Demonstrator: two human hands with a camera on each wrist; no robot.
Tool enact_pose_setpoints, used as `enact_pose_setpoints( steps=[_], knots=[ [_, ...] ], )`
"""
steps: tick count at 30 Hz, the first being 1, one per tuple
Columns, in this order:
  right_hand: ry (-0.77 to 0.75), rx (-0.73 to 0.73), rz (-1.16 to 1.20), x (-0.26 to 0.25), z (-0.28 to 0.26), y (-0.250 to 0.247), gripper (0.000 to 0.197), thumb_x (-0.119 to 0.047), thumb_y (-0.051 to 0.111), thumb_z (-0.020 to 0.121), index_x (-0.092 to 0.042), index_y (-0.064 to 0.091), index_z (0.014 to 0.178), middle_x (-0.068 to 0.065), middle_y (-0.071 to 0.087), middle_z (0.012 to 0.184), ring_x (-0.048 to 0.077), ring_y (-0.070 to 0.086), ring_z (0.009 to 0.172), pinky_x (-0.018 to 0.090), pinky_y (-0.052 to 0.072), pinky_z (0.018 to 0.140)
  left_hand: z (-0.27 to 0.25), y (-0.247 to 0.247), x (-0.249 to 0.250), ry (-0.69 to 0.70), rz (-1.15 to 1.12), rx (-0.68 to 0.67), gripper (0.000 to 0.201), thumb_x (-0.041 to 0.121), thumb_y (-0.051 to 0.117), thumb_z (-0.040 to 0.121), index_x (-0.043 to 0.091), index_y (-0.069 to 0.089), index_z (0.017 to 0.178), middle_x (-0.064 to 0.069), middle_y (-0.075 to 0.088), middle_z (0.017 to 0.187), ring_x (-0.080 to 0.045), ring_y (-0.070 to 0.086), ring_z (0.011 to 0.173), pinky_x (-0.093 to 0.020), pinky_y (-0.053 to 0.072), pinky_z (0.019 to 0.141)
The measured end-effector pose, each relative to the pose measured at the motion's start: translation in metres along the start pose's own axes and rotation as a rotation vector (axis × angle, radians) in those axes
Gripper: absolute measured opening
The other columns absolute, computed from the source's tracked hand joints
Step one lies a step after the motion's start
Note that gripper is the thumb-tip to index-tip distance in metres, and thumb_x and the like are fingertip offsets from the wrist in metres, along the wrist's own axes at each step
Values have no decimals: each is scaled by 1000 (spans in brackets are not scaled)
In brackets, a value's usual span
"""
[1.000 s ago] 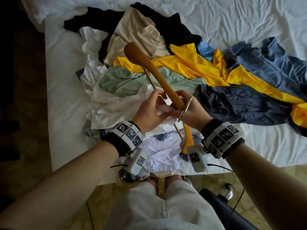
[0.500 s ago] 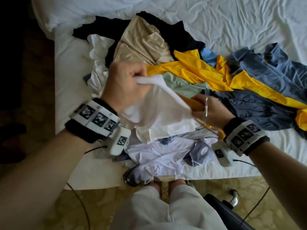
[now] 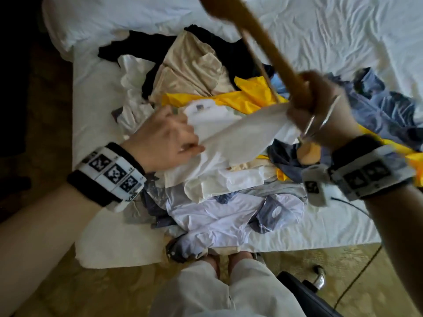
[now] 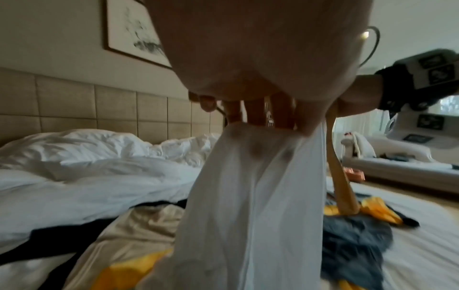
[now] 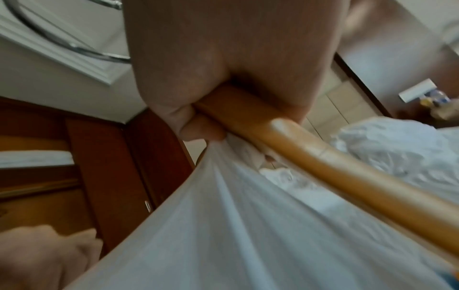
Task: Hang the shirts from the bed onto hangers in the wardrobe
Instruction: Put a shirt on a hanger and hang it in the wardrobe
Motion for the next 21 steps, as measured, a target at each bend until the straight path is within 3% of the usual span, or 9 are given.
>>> enact_pose_setpoints(
  steps=[2,4,6,9,11,13,15,18,21],
  knots=[
    [49,-129,-25,13,-21,34,53,-24,56,64,-6,61,114,1,57,72,17,48,61,31,36,58,-13,25,-9,-61,33,-90,41,42,44,92,18,71,73,1,67,67,-24,61,70,-38,38,74],
    [110,-220,-54,38,-41,61,54,-22,60,68,-4,62,119,12,66,85,26,61,78,34,44,67,-26,39,-20,-140,63,-176,33,38,44,94,19,70,86,-3,67,72,-26,63,71,-39,38,75],
    [192,-285,-47,59,-56,75,50,-20,63,70,-6,64,117,11,66,90,29,63,87,32,42,71,-37,55,-27,-199,165,-322,21,34,50,97,21,66,97,-1,68,86,-24,63,86,-41,38,83],
    [280,-347,-5,79,-78,89,47,-22,61,66,-12,65,112,0,63,84,19,60,76,28,39,70,-42,64,-21,-186,245,-398,14,29,56,95,22,68,99,-5,62,117,-21,51,120,-53,32,95],
    [297,-376,68,82,-89,95,47,-23,57,61,-19,65,108,-2,63,80,4,58,66,25,41,65,-42,73,-17,-181,307,-486,17,31,55,95,25,66,106,-14,40,145,-24,30,141,-64,23,103],
    [296,-393,167,77,-96,97,43,-19,57,63,-26,62,105,1,65,80,-1,58,62,20,42,60,-36,77,-14,-182,351,-520,17,33,54,96,27,64,108,-19,21,156,-28,13,148,-68,15,109],
    [261,-396,242,68,-100,95,42,-15,57,65,-31,60,104,8,67,85,11,59,67,23,46,62,-30,82,-13,-197,349,-540,17,31,52,98,27,63,109,-22,10,159,-31,4,150,-68,10,111],
    [205,-370,358,63,-101,91,50,-7,61,67,-39,62,107,-1,70,96,24,62,84,27,49,72,-20,96,-15,-216,323,-554,19,31,51,98,26,62,114,-25,9,158,-36,4,149,-65,5,115],
    [208,-251,479,61,-92,79,44,-5,64,75,-7,64,119,3,70,106,23,64,92,26,50,81,-17,125,-22,-230,326,-604,26,34,46,101,24,58,122,-28,12,156,-39,9,148,-66,1,115]
  ],
)
Point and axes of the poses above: each hand's wrist, its own z-axis towards the middle knuckle, its own y-axis out of the palm, x = y × z, the point moved 9 cm from there along z, towards the middle knuckle
